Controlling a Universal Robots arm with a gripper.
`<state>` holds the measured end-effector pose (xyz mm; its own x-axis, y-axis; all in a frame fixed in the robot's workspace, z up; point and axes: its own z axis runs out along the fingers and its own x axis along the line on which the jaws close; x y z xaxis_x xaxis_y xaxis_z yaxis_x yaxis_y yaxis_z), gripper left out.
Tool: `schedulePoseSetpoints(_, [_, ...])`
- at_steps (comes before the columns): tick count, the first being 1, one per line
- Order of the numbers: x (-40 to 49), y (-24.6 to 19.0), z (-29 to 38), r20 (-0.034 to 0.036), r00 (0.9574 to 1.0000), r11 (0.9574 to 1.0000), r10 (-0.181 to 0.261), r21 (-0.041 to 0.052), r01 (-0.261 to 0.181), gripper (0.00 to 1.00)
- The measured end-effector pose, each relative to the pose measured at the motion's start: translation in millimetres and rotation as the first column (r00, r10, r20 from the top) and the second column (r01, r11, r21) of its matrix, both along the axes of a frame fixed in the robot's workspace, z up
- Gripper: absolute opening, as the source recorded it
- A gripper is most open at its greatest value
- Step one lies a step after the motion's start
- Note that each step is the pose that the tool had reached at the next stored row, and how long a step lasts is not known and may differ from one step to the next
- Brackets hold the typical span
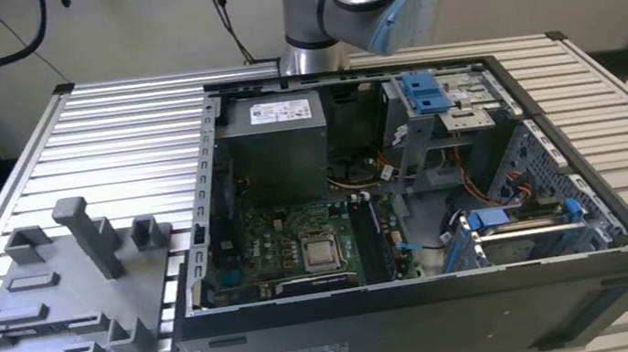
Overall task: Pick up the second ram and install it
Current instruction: 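Pick up the second ram and move it above second insertion slot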
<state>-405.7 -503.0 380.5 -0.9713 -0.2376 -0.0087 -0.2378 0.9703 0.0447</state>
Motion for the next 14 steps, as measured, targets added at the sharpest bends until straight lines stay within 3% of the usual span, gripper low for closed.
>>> schedulePoseSetpoints(4, [0.0, 0.0, 0.0, -0.0001, 0.9982, 0.9982, 0.06, -0.0016, -0.06, 0.11])
schedulePoseSetpoints(7, [0.0, 0.1, 0.0, -0.0001, 0.994, 0.994, 0.109, -0.0022, -0.109, 0.11])
schedulePoseSetpoints(14, [0.0, 0.2, 0.0, -0.0002, 0.9769, 0.9769, 0.214, -0.0025, -0.214, 0.11])
